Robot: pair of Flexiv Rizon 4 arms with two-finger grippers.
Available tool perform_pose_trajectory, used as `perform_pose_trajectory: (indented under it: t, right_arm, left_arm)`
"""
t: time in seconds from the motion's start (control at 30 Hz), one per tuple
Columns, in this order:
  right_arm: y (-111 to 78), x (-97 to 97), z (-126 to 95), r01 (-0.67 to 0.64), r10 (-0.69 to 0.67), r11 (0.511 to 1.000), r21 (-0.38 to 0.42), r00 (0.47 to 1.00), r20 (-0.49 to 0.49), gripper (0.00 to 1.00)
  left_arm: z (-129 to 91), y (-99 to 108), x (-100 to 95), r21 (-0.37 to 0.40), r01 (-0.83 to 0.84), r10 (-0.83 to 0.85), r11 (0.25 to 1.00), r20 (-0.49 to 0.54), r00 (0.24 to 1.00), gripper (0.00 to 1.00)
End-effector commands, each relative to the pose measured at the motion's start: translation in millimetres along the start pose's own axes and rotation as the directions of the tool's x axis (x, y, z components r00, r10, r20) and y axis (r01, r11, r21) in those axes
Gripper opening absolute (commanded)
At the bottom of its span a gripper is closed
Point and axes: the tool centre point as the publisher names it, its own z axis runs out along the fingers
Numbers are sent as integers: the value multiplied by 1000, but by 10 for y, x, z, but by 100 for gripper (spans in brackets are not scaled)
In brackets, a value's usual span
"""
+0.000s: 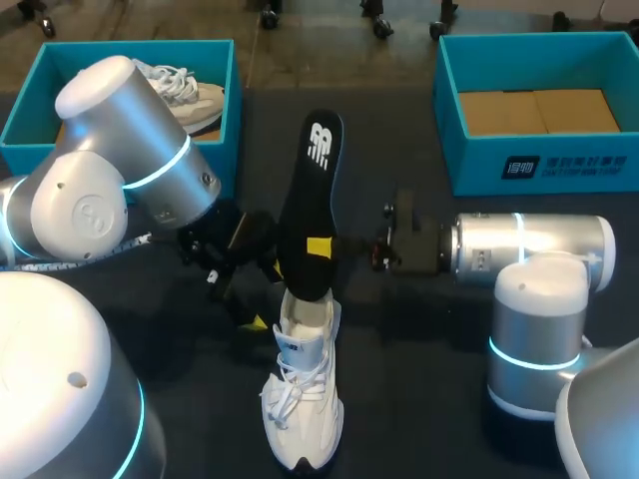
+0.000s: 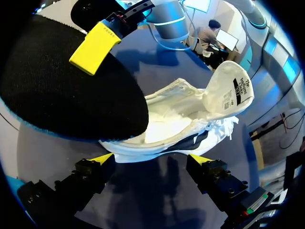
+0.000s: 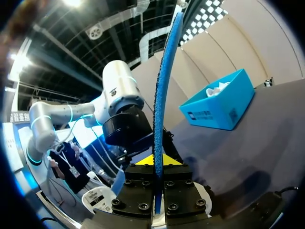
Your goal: Take the shoe out of the shoebox, open the shoe tongue, remove and reinsert the insole, then place the shoe into the shoebox
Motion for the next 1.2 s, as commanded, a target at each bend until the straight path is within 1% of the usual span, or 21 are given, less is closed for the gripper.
perform_pose_trajectory:
  t: [0.03, 0.2, 0.7, 0.77, 0.9, 1.03, 1.2]
  right_arm:
    - [-47, 31, 21, 2, -1, 1000, -20, 1000, 22, 0]
    - [-136, 45, 30, 18, -18, 1000, -25, 1000, 2, 0]
    - [-136, 45, 30, 18, -18, 1000, -25, 1000, 2, 0]
    - [-149, -11, 0, 9, -9, 1000, -20, 1000, 4, 0]
    - [-184, -23, 21, 32, -32, 999, -5, 999, 22, 0]
    - [-217, -76, 19, 59, -60, 998, 16, 998, 14, 0]
    - [-222, -79, 37, 63, -63, 998, 23, 998, 23, 0]
  left_arm:
    - [10, -2, -12, -1, 1, -1, 1000, 0, 1000, 100]
    - [9, -4, -16, -3, -1, 1, 1000, -4, 1000, 100]
    - [9, -4, -16, -3, -1, 1, 1000, -4, 1000, 100]
    - [9, -4, -16, -3, -1, 1, 1000, -4, 1000, 100]
    - [9, -4, -16, -3, -1, 1, 1000, -4, 1000, 100]
    - [9, -4, -16, -3, -1, 1, 1000, -4, 1000, 100]
    - [9, -4, -16, -3, -1, 1, 1000, -4, 1000, 100]
